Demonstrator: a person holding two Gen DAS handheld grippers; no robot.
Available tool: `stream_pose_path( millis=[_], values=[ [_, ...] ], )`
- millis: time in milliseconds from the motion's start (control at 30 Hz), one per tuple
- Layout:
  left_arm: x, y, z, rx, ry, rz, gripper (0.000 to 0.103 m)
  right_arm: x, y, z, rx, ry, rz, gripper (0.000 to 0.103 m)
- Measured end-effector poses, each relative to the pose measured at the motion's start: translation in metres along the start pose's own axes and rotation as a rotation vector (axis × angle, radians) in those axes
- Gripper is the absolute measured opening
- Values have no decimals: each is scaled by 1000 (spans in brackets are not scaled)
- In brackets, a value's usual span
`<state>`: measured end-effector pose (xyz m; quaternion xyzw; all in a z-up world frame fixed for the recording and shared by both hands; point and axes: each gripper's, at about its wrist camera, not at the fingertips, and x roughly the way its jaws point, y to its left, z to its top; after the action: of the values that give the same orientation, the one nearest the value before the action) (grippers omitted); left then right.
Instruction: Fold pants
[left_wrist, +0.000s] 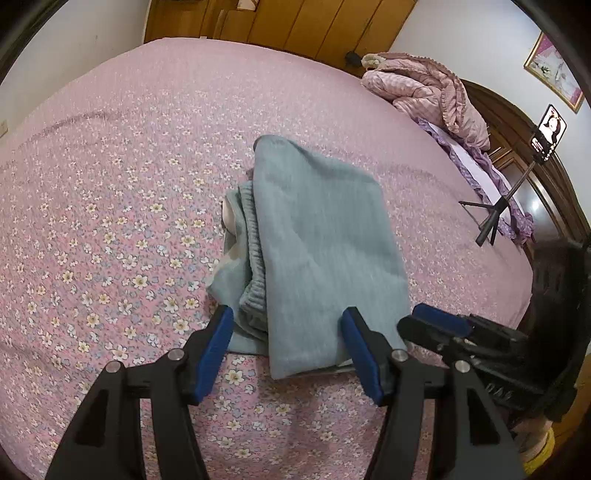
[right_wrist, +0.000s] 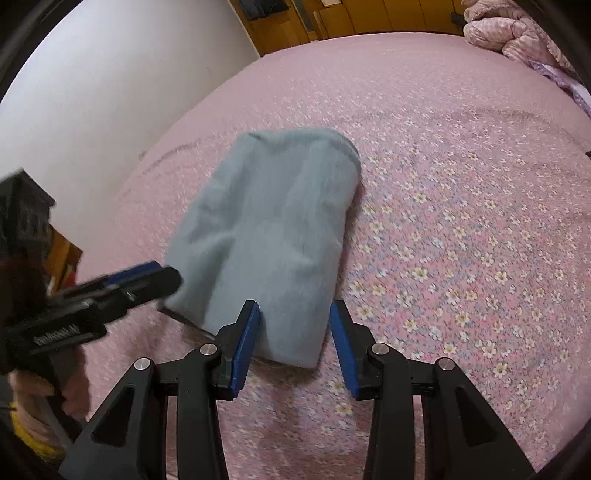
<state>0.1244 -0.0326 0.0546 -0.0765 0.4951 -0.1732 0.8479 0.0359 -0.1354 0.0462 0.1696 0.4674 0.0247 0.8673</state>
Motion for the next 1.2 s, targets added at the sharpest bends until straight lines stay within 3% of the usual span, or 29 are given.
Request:
stream_pose_path(
  millis=[467, 667, 700, 767, 800, 900, 967, 1067, 1200],
  values=[
    [15, 4, -8, -22, 25, 36, 66, 30, -14, -4, 61, 28, 21, 42],
    [6, -14, -10, 62, -23, 102, 66, 26, -12, -5, 65, 15, 9, 42],
    [8, -18, -11, 75, -22, 100, 60, 25, -11, -6, 65, 12, 6, 42],
    [14, -18, -12, 72, -1, 51, 27, 23, -8, -8, 65, 11, 3, 42],
    [13, -17, -13, 66, 2, 49, 15, 23, -7, -9, 65, 11, 3, 42],
    [-6, -13, -10, 56, -58, 16, 14, 18, 0, -7, 56, -1, -6, 42],
    [-18, -10, -8, 64, -92, 35, 13, 15, 9, -5, 26, -18, -10, 42],
    [-6, 3, -12, 73, -55, 100, 12, 22, 20, -7, -15, -9, -12, 42],
    [18, 33, -21, -2, -18, 99, 14, 38, 28, -14, -54, -5, -29, 46]
  ],
)
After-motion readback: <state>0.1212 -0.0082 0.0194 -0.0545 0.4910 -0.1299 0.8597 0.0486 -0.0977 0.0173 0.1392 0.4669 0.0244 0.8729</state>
